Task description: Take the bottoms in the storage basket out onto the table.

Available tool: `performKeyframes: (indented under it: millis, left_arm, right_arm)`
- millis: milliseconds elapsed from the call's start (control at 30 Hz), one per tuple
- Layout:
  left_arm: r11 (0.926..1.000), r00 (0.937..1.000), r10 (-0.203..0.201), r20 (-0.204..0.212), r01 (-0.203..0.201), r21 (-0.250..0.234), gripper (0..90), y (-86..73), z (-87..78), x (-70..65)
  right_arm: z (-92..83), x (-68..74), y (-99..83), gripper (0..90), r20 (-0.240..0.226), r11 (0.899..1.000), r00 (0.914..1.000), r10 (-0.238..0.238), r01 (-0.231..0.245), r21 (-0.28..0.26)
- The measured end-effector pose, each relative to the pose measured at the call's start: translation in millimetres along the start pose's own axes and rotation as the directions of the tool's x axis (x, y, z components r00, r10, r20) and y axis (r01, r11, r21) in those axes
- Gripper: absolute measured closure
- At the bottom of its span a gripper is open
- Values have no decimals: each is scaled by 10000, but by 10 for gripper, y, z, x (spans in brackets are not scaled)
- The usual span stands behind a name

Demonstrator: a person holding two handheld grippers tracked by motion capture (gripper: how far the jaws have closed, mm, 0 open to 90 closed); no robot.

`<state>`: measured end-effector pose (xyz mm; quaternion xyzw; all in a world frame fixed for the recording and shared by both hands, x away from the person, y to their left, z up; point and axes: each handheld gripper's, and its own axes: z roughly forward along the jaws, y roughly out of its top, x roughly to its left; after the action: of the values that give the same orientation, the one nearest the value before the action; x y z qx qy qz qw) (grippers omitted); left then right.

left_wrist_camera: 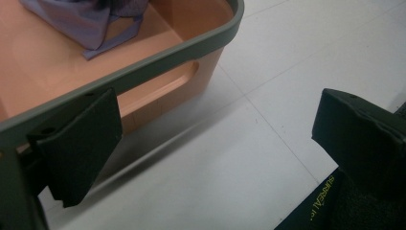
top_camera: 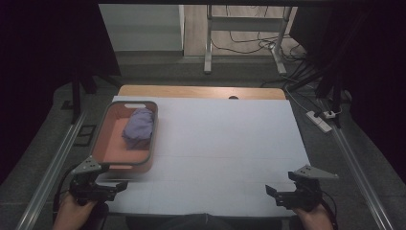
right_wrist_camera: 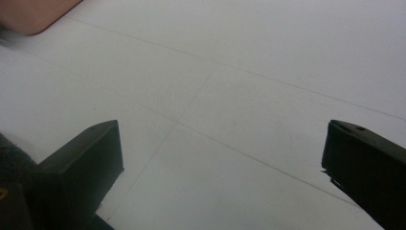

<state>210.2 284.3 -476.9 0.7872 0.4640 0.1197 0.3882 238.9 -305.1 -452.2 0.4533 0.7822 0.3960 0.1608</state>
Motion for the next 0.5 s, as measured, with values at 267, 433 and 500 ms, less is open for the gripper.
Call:
performKeyframes:
  millis: [267,433,500]
  left_arm:
    - [9998,9999,90,-56,-89,157,33,-3,6,-15]
    - [9997,9999,82,-61,-81,212,33,-1,8,-12]
    - [9998,10000,12,-68,-11,207,33,-1,12,-9]
  right_arm:
    - [21,8,14,0,30,9999,9999,-101,101,26]
    - [25,18,17,0,82,9999,9999,-113,112,90]
    - [26,17,17,0,76,9998,9999,-141,141,110]
